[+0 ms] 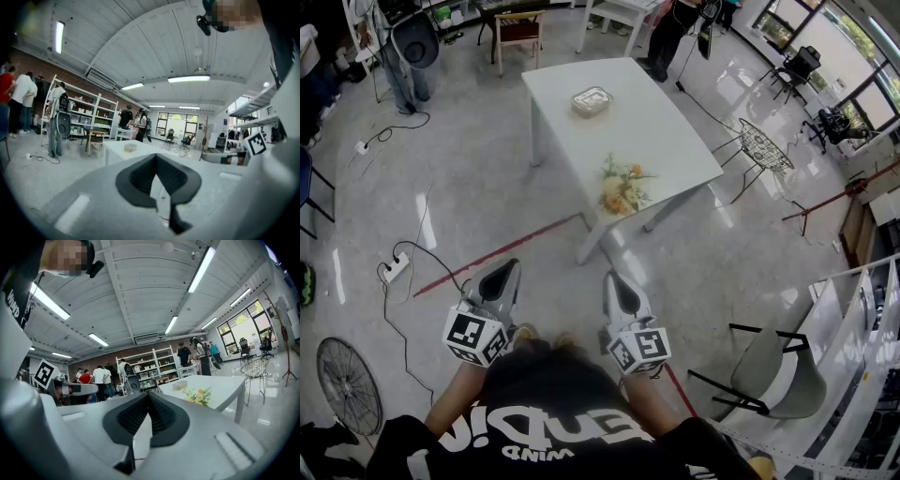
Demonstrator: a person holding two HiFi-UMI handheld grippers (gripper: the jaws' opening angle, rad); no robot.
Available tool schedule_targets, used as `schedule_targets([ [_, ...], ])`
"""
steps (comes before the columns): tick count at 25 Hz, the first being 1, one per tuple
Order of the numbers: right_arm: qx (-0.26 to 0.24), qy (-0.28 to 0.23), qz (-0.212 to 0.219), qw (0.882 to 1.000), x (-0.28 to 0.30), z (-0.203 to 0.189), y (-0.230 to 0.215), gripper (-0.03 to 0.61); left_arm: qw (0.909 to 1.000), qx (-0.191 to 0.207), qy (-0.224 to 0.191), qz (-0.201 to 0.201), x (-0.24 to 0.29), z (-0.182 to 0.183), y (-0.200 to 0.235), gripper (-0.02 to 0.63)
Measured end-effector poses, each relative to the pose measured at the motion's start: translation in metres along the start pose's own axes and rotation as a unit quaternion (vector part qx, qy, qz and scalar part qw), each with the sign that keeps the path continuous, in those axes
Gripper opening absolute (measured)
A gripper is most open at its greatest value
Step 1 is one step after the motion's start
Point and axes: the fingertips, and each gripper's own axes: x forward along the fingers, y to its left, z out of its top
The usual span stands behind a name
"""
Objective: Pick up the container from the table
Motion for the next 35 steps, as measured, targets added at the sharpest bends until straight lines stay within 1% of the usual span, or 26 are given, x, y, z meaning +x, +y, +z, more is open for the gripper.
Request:
schedule_targets([
  [3, -0.004, -0.001, 0.002, 1.000, 0.003, 0.000, 0.003, -0.002, 1.0000, 0.000, 0.000, -0.002, 0.000, 0.002, 0.002, 0.002],
  [11, 0.015, -0.010, -0.004, 1.000, 0.018, 0.001, 0.021, -0.002, 0.9999, 0.001, -0.004, -0.011, -0.009, 0.010, 0.026, 0.002],
  [15, 0.016, -0.009, -0.018, 1.000, 0.032, -0.002, 0.032, -0.002, 0.9998, 0.005, -0.006, -0.020, -0.012, 0.011, 0.049, 0.002],
  [20, 0.019, -0.024, -0.039, 0.999, 0.047, -0.007, 0.042, -0.002, 0.9992, 0.004, -0.010, -0.038, -0.014, 0.013, 0.076, 0.002],
  [23, 0.016, -0.025, -0.046, 0.998, 0.054, -0.011, 0.047, -0.002, 0.9989, 0.005, -0.012, -0.045, -0.013, 0.012, 0.088, 0.002],
  [29, 0.013, -0.021, -0.051, 0.998, 0.084, -0.016, 0.044, -0.002, 0.9987, -0.001, -0.014, -0.049, 0.006, 0.008, 0.113, 0.002],
  [35, 0.016, -0.021, -0.044, 0.999, 0.136, -0.015, 0.026, -0.002, 0.9990, 0.000, -0.011, -0.044, 0.046, 0.009, 0.147, 0.002],
])
